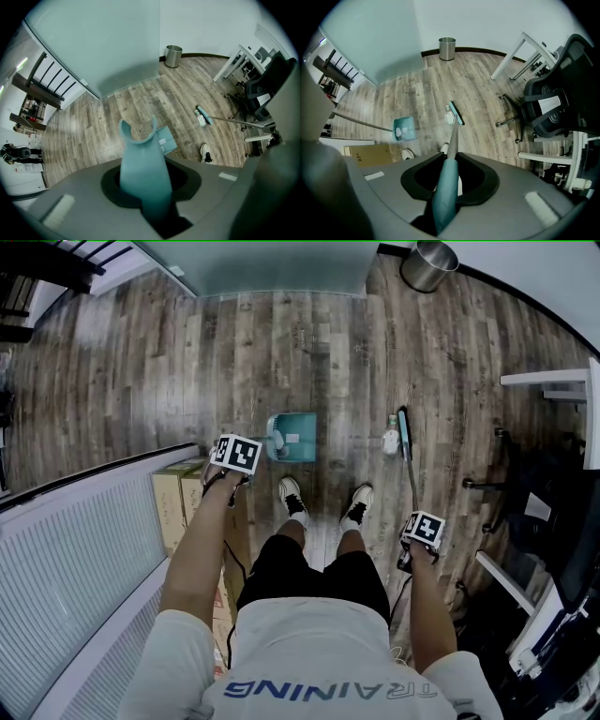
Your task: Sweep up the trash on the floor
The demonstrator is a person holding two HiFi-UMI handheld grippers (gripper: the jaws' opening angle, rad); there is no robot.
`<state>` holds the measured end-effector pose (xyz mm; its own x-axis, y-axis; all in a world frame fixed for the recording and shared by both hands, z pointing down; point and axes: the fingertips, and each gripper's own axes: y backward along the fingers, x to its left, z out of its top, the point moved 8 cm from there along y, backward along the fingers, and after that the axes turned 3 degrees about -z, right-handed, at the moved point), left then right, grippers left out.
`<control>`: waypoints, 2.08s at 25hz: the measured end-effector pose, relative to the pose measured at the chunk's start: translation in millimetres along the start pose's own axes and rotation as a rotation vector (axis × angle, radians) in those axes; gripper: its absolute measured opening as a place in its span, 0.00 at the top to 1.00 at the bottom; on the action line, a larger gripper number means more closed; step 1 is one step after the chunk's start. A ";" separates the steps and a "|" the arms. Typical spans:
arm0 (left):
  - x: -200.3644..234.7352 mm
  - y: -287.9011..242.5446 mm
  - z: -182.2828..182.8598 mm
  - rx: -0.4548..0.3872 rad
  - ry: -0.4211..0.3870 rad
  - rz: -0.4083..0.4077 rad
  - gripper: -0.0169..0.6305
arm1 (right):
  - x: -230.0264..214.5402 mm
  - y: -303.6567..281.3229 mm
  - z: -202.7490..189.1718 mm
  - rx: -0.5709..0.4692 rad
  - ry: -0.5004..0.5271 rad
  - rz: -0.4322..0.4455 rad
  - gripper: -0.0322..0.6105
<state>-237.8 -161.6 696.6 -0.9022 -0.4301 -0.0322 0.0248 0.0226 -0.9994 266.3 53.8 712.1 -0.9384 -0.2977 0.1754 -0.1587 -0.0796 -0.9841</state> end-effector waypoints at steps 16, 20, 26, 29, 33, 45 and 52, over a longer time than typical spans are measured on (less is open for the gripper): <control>-1.3 -0.6 -1.0 -0.009 0.001 0.003 0.82 | 74.0 24.0 -39.3 0.009 0.053 0.126 0.78; -1.6 0.0 -0.9 -0.010 0.001 0.006 0.82 | 89.6 28.6 -45.4 0.014 0.088 0.150 0.78; -1.6 1.1 -2.7 -0.011 0.003 0.005 0.82 | 114.1 35.5 -53.5 0.025 0.115 0.201 0.78; -3.3 0.7 -2.5 -0.012 0.000 0.004 0.82 | 124.5 37.4 -57.1 0.038 0.105 0.238 0.78; -2.6 0.4 -6.1 -0.013 0.000 0.005 0.82 | 146.0 40.5 -68.1 0.067 0.129 0.297 0.78; -5.3 -0.2 -7.5 -0.019 -0.005 0.009 0.82 | 180.3 44.5 -71.7 0.152 0.003 0.463 0.78; -5.5 0.6 -8.7 -0.021 -0.004 0.006 0.82 | 187.1 51.9 -72.4 0.193 -0.035 0.537 0.78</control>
<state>-236.7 -151.3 696.3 -0.9002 -0.4338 -0.0380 0.0211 0.0438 -0.9988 60.3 62.8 691.9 -0.8606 -0.3753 -0.3443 0.4001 -0.0800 -0.9130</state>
